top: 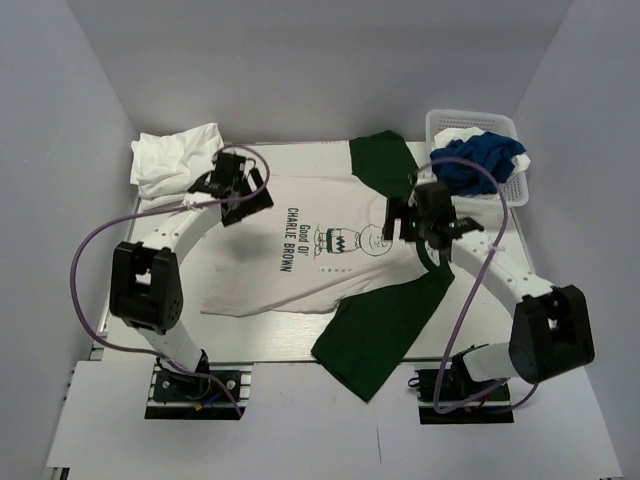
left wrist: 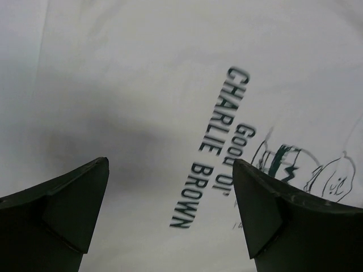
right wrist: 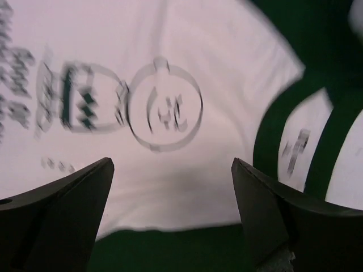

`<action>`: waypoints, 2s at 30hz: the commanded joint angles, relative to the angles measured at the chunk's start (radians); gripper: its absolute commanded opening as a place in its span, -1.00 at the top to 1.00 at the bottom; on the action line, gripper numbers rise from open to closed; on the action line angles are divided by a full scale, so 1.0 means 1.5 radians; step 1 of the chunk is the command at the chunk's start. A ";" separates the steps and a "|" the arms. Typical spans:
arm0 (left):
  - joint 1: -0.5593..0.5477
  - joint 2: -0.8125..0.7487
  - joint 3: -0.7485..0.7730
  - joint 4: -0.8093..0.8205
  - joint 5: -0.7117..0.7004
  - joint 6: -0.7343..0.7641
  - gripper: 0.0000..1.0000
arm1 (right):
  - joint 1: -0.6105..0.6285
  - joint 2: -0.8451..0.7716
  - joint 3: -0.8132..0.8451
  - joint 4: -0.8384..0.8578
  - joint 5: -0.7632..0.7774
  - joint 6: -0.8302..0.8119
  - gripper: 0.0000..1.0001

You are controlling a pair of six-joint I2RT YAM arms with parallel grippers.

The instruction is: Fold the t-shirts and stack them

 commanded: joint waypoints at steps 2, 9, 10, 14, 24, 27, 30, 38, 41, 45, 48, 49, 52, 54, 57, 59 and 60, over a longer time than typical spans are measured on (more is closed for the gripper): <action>0.001 -0.045 -0.140 0.007 0.034 -0.086 -1.00 | 0.006 -0.099 -0.150 -0.039 -0.099 0.071 -0.81; -0.006 -0.094 -0.262 0.067 0.073 -0.094 -1.00 | 0.000 -0.217 -0.310 -0.030 -0.125 0.055 -0.81; -0.006 -0.087 -0.268 0.074 0.073 -0.094 -1.00 | -0.001 -0.209 -0.314 -0.038 -0.123 0.065 -0.81; -0.006 -0.055 -0.252 0.068 0.067 -0.094 -1.00 | -0.010 -0.146 -0.329 -0.029 -0.148 0.102 -0.81; 0.000 0.003 -0.209 0.055 0.030 -0.094 -1.00 | -0.114 -0.104 -0.362 -0.077 -0.143 0.196 -0.81; 0.001 0.027 -0.178 0.072 0.024 -0.094 -1.00 | -0.157 -0.104 -0.358 -0.100 -0.104 0.206 -0.81; 0.001 0.073 -0.147 0.065 0.031 -0.088 -1.00 | -0.192 -0.099 -0.357 -0.095 -0.096 0.195 -0.81; -0.006 0.088 -0.113 0.043 0.089 -0.073 -1.00 | -0.236 -0.097 -0.311 -0.100 -0.016 0.167 -0.81; -0.006 0.015 -0.153 0.043 0.094 -0.073 -1.00 | -0.233 -0.136 -0.287 -0.092 0.002 0.151 -0.81; -0.006 -0.092 -0.186 -0.034 -0.006 -0.104 -1.00 | -0.208 -0.220 -0.276 -0.028 -0.128 0.059 -0.81; -0.006 -0.169 -0.215 -0.130 -0.092 -0.179 -1.00 | -0.178 -0.268 -0.265 -0.027 -0.155 0.043 -0.81; 0.004 -0.186 -0.227 -0.173 -0.103 -0.197 -1.00 | -0.162 -0.275 -0.261 -0.031 -0.156 0.034 -0.81; 0.011 -0.246 -0.304 -0.228 -0.171 -0.276 -1.00 | -0.106 -0.278 -0.254 -0.030 -0.159 0.015 -0.81; 0.019 -0.260 -0.331 -0.262 -0.190 -0.310 -1.00 | -0.049 -0.269 -0.250 -0.015 -0.164 0.001 -0.81; 0.036 -0.267 -0.380 -0.256 -0.199 -0.344 -0.96 | 0.034 -0.253 -0.249 0.014 -0.138 -0.020 -0.81; 0.053 -0.273 -0.403 -0.210 -0.166 -0.335 -0.94 | 0.097 -0.245 -0.236 0.010 -0.111 -0.033 -0.81; 0.053 -0.273 -0.411 -0.192 -0.156 -0.335 -0.94 | 0.111 -0.227 -0.231 -0.003 -0.100 -0.034 -0.81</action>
